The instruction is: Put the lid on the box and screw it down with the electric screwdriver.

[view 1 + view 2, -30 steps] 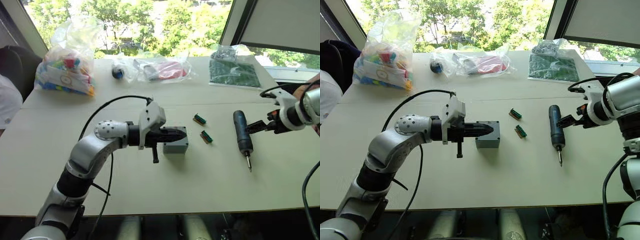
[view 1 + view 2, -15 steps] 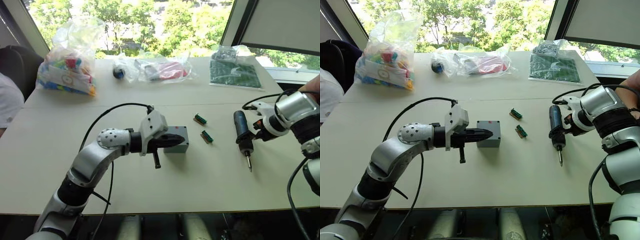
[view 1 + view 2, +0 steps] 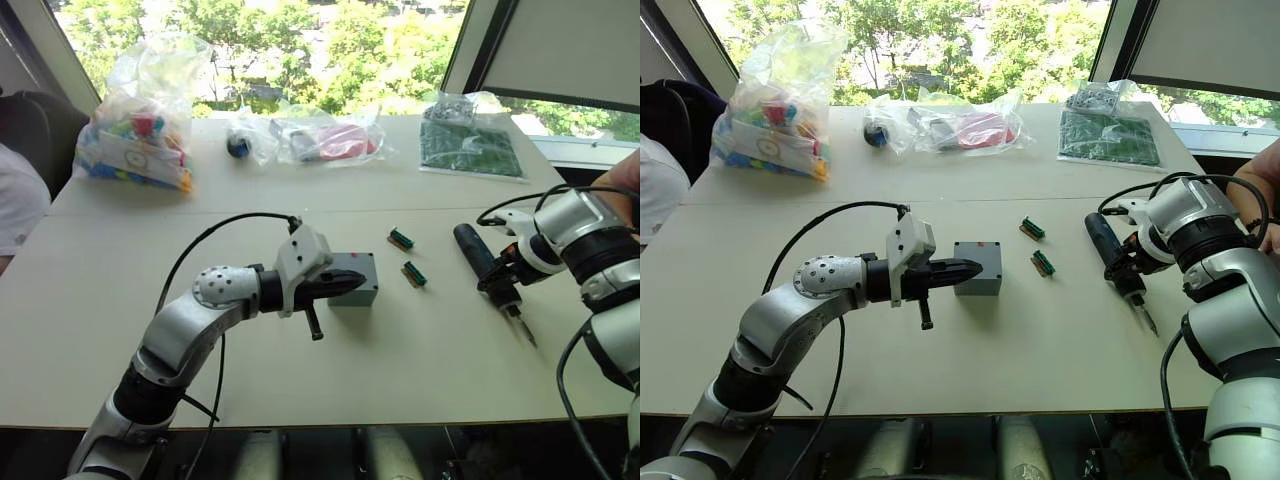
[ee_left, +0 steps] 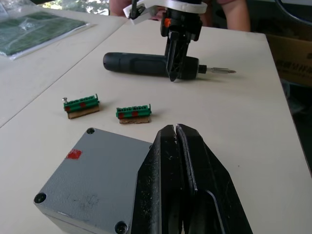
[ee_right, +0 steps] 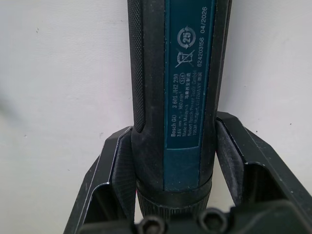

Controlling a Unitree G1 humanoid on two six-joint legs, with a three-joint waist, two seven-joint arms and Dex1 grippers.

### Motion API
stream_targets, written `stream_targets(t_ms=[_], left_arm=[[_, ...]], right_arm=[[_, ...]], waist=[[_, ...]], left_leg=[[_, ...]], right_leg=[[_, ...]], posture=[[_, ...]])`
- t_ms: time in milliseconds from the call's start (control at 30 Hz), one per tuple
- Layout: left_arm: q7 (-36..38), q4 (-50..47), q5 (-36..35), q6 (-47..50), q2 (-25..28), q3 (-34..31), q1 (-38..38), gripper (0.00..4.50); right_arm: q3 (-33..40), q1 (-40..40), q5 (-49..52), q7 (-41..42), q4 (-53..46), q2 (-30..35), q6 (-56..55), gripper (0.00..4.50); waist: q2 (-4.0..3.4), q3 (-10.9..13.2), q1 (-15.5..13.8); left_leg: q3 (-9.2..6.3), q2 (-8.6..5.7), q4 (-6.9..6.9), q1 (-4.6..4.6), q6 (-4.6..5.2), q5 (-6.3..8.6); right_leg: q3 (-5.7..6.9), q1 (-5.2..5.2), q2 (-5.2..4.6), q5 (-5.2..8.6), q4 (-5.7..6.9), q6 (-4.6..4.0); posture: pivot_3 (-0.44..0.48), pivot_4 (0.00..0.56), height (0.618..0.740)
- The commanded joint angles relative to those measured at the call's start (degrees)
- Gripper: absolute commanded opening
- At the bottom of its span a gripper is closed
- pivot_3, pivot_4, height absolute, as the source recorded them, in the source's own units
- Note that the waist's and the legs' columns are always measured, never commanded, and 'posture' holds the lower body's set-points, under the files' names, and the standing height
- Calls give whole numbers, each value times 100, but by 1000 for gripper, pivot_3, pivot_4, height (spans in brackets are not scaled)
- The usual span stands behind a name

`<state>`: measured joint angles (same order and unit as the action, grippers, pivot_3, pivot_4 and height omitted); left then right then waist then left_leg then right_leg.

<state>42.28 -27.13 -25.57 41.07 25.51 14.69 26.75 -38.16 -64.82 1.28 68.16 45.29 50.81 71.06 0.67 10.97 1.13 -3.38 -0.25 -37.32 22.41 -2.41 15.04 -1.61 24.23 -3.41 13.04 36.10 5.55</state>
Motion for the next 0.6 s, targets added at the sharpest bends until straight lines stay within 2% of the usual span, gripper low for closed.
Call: stream_targets(t_ms=[33, 133, 200, 267, 400, 467, 600], left_arm=[[-5, 144, -1, -144, -82, -104, 135, 0], [129, 420, -79, -170, 134, -477, 161, 0], [107, 813, -278, -141, 71, -855, 295, 0], [161, 1059, -329, -139, 83, -978, 373, 0], [533, 1226, -292, -92, 287, -829, 477, 0], [672, 1341, -235, -61, 373, -752, 592, 0], [879, 1545, -202, -13, 413, -570, 871, 0]], right_arm=[[898, -180, 129, -509, 380, -181, 68, 1908], [2292, -890, 337, -1637, 609, -357, -309, 1908], [3239, -1264, 777, -1865, 240, -486, -6, 1908], [3984, -1224, 1116, -2161, -293, -625, -108, 1908], [6295, -373, 2086, -3345, -2288, -1648, -716, 1908], [6862, 140, 2422, -3914, -3496, -2384, -806, 1908], [6700, 1346, 3092, -3950, -5498, -3554, -1571, 1908]], waist=[[3, -1, -2], [-9, 6, 78], [-36, 21, 145], [-41, 25, 149], [-32, 15, 125], [-28, 14, 92], [-30, 15, -3]], left_leg=[[0, 0, -1, -1, 0, 0], [9, 0, -5, -3, -1, 0], [10, -1, 3, 2, -3, -2], [9, 0, 23, 4, -3, -2], [-11, 15, 33, 5, 1, 1], [-17, 16, 31, 15, 2, 1], [-9, -1, 18, 25, 1, 0]], right_leg=[[0, -2, 0, 0, 0, 0], [-3, -2, -4, -4, 0, -6], [-4, 14, -4, -6, 6, -5], [-5, 29, 0, -5, 10, -5], [1, 28, 22, -2, 10, -4], [9, 27, 20, 0, 7, -1], [9, 27, -7, -3, 7, 4]], posture=[[0, 150, 740], [0, 150, 740], [0, 150, 740], [0, 150, 740], [0, 150, 740], [0, 150, 740], [0, 150, 740]])
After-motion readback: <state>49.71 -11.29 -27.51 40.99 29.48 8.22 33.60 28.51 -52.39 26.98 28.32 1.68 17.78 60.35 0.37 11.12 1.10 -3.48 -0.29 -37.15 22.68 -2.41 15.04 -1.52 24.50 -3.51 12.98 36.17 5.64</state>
